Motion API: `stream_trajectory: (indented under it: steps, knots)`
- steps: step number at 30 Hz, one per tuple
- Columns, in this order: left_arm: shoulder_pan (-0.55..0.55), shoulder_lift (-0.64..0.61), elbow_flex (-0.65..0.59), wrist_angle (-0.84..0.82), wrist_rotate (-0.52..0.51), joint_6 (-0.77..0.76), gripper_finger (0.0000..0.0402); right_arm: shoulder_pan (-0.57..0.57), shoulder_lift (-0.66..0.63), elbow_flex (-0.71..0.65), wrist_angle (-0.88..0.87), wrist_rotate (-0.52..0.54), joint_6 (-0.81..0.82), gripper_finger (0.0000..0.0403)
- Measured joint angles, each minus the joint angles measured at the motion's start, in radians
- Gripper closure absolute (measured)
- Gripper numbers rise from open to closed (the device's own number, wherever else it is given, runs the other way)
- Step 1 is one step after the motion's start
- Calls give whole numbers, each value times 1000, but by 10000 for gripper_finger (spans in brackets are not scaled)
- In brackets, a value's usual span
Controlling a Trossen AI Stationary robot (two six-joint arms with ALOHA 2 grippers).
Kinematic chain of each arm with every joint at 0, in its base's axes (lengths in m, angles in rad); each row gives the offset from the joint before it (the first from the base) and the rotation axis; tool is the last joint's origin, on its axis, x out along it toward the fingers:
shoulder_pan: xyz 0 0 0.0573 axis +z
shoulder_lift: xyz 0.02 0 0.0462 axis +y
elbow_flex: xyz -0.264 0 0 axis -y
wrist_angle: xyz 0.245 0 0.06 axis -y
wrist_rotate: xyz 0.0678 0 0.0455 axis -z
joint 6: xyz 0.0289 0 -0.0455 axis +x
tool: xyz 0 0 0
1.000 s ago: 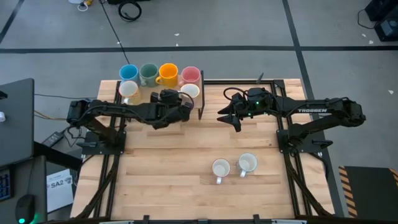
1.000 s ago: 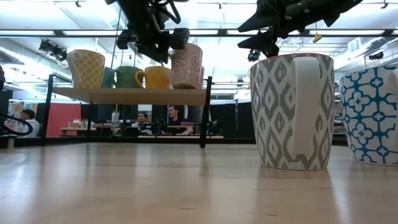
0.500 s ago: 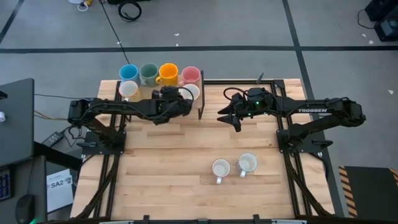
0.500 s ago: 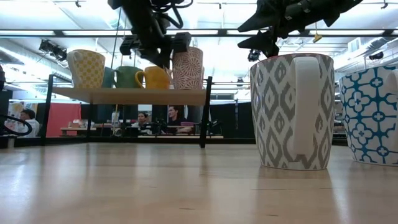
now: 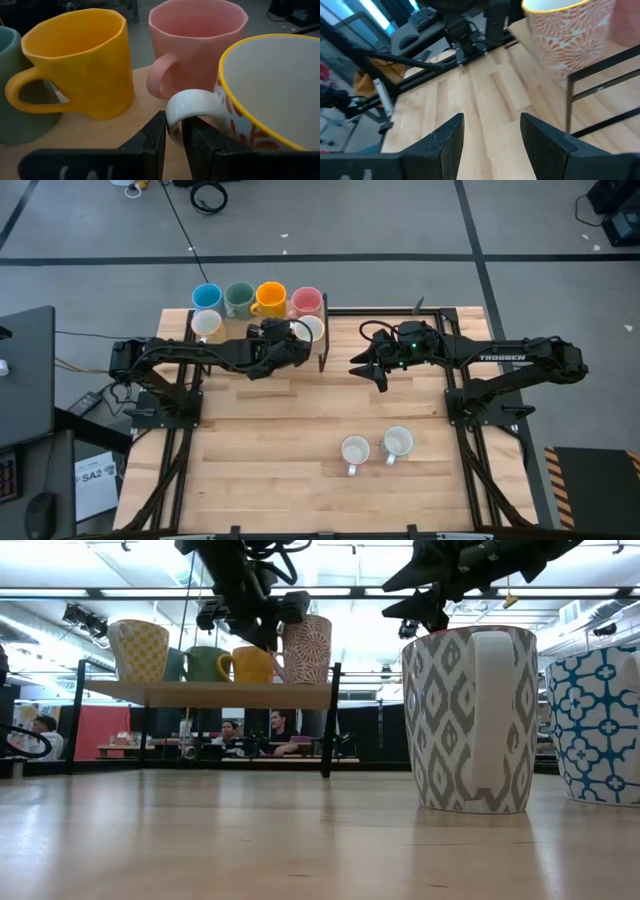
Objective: Place coffee mugs
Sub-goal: Put the orange patterned mug on the shelf
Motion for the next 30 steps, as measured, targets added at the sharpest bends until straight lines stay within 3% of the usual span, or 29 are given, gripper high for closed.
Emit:
stream_trajectory:
  steps: [6,12,30]
  knots:
    - [0,0,0,3,1,0,335,2,0,0,33,73,-90,204]
    - [0,0,0,3,1,0,335,4,21,0,147,75,-130,205]
    - [-1,0,0,3,-1,0,335,2,357,0,588,40,-175,206]
